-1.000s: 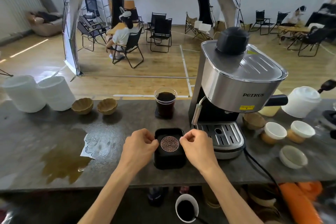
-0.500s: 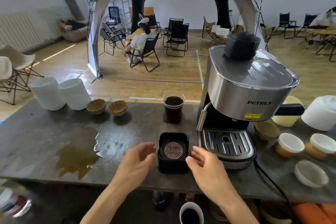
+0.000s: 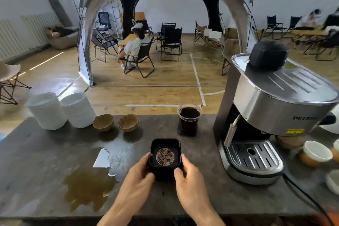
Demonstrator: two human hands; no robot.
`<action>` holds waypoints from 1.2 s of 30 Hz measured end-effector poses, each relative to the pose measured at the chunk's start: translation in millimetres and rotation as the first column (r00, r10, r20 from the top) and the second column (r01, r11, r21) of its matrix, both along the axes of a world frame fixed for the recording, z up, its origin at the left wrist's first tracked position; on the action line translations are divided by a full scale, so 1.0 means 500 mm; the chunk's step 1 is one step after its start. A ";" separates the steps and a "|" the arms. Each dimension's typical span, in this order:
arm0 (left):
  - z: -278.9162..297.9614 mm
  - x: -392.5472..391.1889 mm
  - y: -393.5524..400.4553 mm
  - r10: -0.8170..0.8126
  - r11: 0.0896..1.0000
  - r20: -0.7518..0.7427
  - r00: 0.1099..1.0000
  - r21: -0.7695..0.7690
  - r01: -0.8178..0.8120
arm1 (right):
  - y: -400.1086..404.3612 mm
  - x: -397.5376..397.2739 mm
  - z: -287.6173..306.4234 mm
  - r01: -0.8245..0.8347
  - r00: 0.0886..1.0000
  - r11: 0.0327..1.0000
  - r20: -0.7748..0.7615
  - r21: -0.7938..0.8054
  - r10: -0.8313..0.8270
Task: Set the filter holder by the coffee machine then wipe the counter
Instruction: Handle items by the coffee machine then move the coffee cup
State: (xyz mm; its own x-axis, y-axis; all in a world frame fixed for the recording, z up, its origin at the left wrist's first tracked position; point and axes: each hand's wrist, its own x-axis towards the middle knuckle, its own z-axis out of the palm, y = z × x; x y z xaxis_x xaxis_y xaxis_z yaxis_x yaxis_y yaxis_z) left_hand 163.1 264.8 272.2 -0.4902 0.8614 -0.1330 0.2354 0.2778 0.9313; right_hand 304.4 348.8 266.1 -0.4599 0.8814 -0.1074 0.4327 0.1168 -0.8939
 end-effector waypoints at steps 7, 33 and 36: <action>-0.006 -0.080 -0.004 -0.089 0.996 0.023 0.996 0.033 0.089 | 0.010 0.002 0.003 0.038 0.997 0.997 -0.063 -0.065 -0.042; 0.007 -0.136 0.393 -0.398 0.899 -0.113 0.910 0.149 0.412 | 0.301 -0.060 0.005 0.207 0.978 0.962 -0.032 0.180 -0.204; 0.013 -0.154 0.380 -0.370 0.908 -0.139 0.918 0.156 0.389 | 0.304 -0.074 0.016 0.157 0.988 0.964 -0.026 0.213 -0.155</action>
